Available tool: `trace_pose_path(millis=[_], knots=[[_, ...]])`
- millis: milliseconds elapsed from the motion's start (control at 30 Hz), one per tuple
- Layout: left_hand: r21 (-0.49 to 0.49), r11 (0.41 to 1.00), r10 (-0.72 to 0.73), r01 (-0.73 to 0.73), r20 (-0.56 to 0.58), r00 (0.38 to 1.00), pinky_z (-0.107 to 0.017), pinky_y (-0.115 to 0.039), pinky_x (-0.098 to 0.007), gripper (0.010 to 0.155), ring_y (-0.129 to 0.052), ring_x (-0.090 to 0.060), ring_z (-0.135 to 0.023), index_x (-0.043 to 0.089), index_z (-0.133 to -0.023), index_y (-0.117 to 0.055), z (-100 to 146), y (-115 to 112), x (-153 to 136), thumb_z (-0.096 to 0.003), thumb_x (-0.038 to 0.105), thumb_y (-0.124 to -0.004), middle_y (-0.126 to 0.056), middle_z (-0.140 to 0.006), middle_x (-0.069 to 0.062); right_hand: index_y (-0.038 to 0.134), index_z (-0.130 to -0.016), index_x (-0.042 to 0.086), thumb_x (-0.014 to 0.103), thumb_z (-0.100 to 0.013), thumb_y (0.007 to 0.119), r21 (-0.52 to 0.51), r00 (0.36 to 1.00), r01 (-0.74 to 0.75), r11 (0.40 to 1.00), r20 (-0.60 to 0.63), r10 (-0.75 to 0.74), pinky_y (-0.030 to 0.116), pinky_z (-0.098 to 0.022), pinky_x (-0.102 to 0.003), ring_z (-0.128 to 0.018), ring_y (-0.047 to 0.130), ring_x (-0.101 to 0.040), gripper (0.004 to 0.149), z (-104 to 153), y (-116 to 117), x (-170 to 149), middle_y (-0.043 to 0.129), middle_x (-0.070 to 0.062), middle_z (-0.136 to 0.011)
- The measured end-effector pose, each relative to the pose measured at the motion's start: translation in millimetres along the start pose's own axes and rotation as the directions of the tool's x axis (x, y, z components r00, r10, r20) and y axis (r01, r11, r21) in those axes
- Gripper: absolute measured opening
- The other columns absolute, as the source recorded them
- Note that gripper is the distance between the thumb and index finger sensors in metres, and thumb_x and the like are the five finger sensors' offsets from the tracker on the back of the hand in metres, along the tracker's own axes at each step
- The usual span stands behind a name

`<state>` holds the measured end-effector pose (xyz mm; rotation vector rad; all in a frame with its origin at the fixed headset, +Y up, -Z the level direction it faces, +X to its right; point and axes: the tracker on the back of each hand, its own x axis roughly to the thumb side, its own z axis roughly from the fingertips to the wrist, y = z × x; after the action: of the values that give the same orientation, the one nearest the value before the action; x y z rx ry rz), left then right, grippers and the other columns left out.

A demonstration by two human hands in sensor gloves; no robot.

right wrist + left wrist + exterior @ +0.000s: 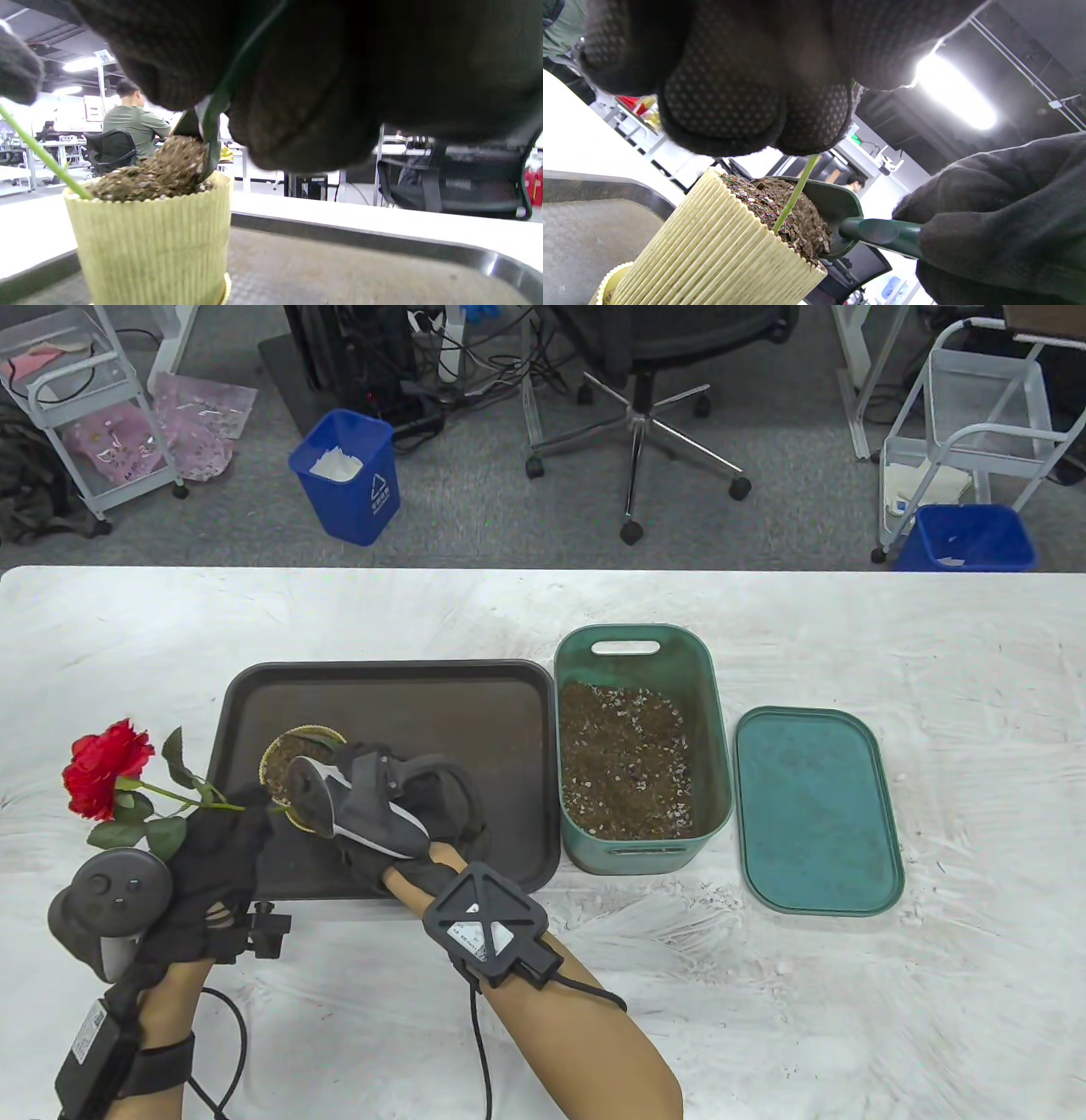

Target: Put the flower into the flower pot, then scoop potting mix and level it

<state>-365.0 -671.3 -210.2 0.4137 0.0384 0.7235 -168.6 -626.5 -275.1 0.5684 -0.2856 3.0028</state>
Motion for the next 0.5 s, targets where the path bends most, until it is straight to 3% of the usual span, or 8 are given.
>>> trace_pose_path(millis=[200, 333, 500], knots=[[0.0, 1.0, 0.007, -0.007, -0.003, 1.0, -0.035, -0.092, -0.042, 0.046, -0.109, -0.026, -0.034, 0.016, -0.076, -0.094, 0, 0, -1, -0.0387, 0.04, -0.081, -0.105, -0.055, -0.002, 0.079, -0.082, 0.01, 0.029, -0.034, 0.086, -0.078, 0.995, -0.07, 0.995, 0.066, 0.075, 0.095, -0.016, -0.045, -0.027, 0.106, -0.028, 0.052, 1, -4, -2, 0.098, -0.015, -0.063], [0.0, 1.0, 0.004, -0.004, -0.002, 1.0, -0.036, -0.092, -0.042, 0.046, -0.109, -0.026, -0.034, 0.016, -0.076, -0.094, 0, 0, 0, -0.0387, 0.04, -0.081, -0.105, -0.055, -0.002, 0.079, -0.082, 0.011, 0.029, -0.034, 0.086, -0.087, 0.996, -0.077, 0.993, 0.048, 0.082, 0.096, -0.016, -0.045, -0.028, 0.106, -0.028, 0.052, 2, -10, -10, 0.098, -0.015, -0.063], [0.0, 1.0, 0.014, -0.014, -0.008, 1.0, -0.035, -0.092, -0.042, 0.046, -0.109, -0.026, -0.034, 0.016, -0.076, -0.094, 0, 0, -1, -0.0388, 0.04, -0.081, -0.105, -0.055, -0.002, 0.079, -0.082, 0.011, 0.03, -0.034, 0.085, -0.12, 0.999, -0.052, 0.991, -0.007, 0.052, 0.096, -0.016, -0.045, -0.027, 0.107, -0.027, 0.052, 7, -44, -35, 0.098, -0.015, -0.063]])
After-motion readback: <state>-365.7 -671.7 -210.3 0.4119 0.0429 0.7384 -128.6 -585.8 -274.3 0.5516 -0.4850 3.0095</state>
